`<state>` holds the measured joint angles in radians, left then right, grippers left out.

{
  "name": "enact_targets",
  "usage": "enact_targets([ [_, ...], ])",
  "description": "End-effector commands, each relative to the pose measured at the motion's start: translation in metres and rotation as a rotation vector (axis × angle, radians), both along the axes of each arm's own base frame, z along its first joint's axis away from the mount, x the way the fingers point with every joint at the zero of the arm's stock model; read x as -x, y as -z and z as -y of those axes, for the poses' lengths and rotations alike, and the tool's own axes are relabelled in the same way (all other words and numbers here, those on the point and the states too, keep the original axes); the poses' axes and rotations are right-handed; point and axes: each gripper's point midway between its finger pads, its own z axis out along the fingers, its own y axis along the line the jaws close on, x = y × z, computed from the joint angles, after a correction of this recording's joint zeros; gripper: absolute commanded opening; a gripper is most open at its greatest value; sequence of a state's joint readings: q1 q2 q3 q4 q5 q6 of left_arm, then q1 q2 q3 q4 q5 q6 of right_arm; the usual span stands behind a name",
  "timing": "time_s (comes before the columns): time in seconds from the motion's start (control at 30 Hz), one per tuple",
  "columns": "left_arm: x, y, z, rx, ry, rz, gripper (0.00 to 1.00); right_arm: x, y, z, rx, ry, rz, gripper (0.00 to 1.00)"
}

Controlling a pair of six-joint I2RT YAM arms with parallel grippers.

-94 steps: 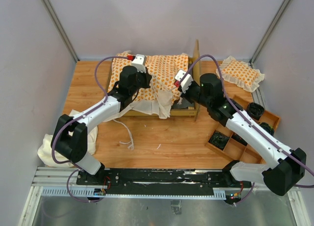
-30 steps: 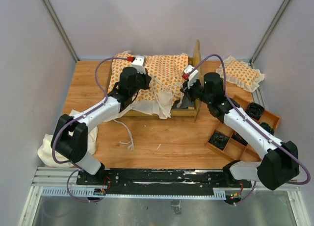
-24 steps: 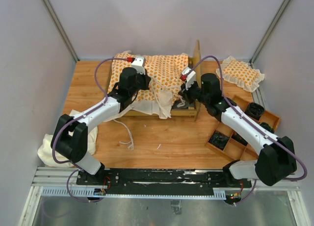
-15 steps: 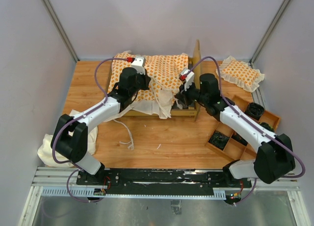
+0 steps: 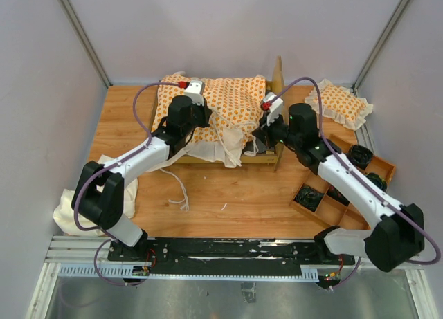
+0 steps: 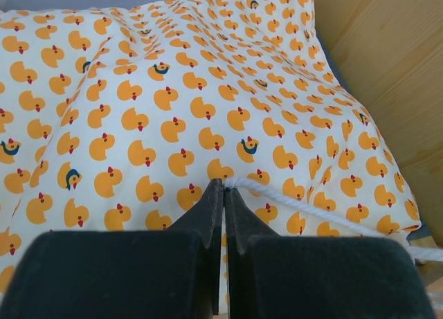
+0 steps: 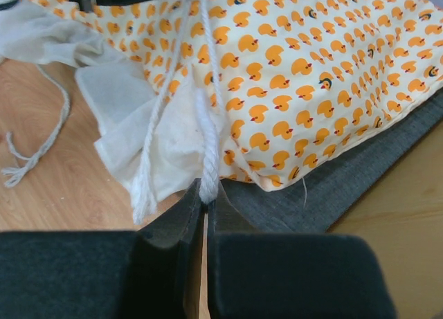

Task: Set up the pet bed
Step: Cross the ropes over the mattress.

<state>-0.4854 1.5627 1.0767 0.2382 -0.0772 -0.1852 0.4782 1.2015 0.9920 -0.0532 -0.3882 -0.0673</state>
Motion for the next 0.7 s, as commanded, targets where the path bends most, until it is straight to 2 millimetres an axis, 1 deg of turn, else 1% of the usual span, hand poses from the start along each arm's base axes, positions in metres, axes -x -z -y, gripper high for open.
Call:
enact_targets([
  [0.0, -0.006, -0.010, -0.007, 0.016, -0.025, 0.040, 0.00, -0.039, 0.018, 0.007, 0.093, 0.075, -0.013, 0.00],
  [0.03, -0.006, -0.010, -0.008, 0.013, -0.028, 0.040, 0.00, -0.046, 0.021, 0.005, 0.103, 0.080, -0.009, 0.00],
  [0.07, -0.007, -0.010, -0.008, 0.013, -0.028, 0.040, 0.00, -0.054, 0.028, 0.003, 0.118, 0.077, -0.015, 0.00],
  [0.13, -0.008, -0.008, -0.009, 0.010, -0.029, 0.038, 0.00, -0.062, 0.035, -0.003, 0.124, 0.063, -0.025, 0.00],
  [0.2, -0.009, -0.007, -0.009, 0.009, -0.030, 0.035, 0.00, -0.065, 0.042, -0.008, 0.121, 0.049, -0.039, 0.00],
  [0.33, -0.010, -0.005, -0.008, 0.013, -0.025, 0.032, 0.00, -0.070, 0.044, -0.009, 0.102, 0.058, -0.002, 0.00],
  [0.4, -0.010, -0.004, -0.007, 0.015, -0.024, 0.030, 0.00, -0.073, 0.036, -0.008, 0.096, 0.068, 0.025, 0.00],
  [0.47, -0.011, -0.003, -0.007, 0.015, -0.024, 0.026, 0.00, -0.070, 0.035, -0.007, 0.100, 0.067, 0.020, 0.00],
  [0.53, -0.010, -0.002, -0.007, 0.014, -0.023, 0.027, 0.00, -0.064, 0.039, -0.005, 0.093, 0.072, -0.001, 0.00],
  [0.67, -0.011, -0.003, -0.008, 0.013, -0.025, 0.028, 0.00, -0.055, 0.051, -0.001, 0.081, 0.089, -0.017, 0.00],
])
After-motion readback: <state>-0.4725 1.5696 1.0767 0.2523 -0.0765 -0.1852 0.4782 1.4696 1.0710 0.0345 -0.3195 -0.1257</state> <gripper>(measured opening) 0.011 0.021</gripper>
